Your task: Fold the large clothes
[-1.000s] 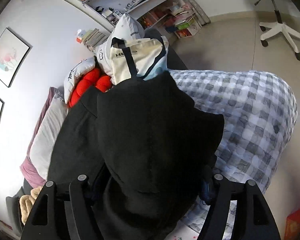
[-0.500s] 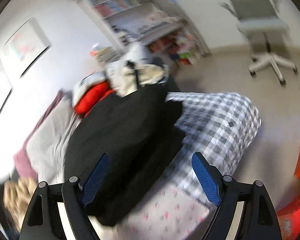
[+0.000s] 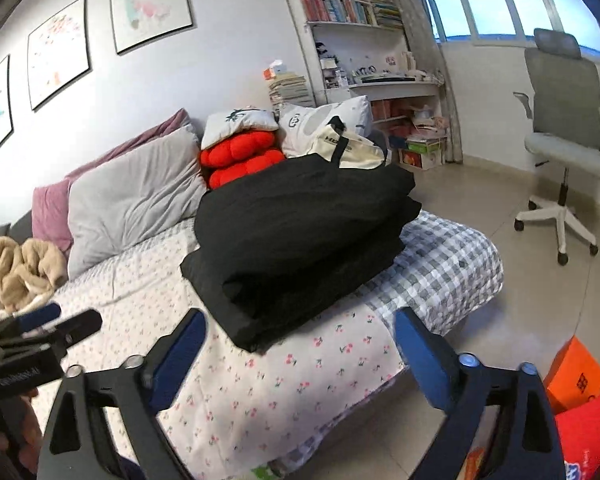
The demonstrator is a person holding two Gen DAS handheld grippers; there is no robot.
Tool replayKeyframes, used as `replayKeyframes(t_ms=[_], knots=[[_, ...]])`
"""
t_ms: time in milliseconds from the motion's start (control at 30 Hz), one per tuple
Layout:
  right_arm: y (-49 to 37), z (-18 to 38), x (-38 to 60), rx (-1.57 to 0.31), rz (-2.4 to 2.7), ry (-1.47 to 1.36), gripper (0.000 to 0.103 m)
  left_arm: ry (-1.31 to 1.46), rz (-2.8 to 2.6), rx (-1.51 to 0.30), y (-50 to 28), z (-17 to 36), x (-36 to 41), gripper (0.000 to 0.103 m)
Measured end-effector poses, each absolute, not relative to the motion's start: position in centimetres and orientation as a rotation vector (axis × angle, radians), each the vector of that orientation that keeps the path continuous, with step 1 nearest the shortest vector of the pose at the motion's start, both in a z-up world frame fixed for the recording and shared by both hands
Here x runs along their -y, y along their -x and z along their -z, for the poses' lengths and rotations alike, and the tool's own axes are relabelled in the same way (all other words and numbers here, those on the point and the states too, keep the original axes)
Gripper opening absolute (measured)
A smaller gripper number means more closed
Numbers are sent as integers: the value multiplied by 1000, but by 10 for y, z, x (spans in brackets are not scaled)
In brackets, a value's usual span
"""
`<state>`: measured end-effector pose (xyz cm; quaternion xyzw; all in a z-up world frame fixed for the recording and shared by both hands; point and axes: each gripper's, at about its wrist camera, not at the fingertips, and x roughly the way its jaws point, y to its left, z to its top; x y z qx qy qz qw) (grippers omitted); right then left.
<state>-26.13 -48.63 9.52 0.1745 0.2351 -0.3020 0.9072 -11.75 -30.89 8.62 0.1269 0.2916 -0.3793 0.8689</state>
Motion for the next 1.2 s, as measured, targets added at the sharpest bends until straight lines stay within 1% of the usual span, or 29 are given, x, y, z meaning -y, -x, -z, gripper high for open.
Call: replayKeyframes(t_ms=[467,600,667,1200], knots=[[278,-112,435,-489,696,-282,103,-268,810,-601,137,-93,284,97],[278,-115,429,-497,702,-267,103,-257,811,-601,139,-94,281,98],[277,-116,426,-501,706,-262,103,-257,811,-599,139,-94,280,102],[262,-116,414,-519,790,-193,103,-243,808,-612,127,-90,278,103]])
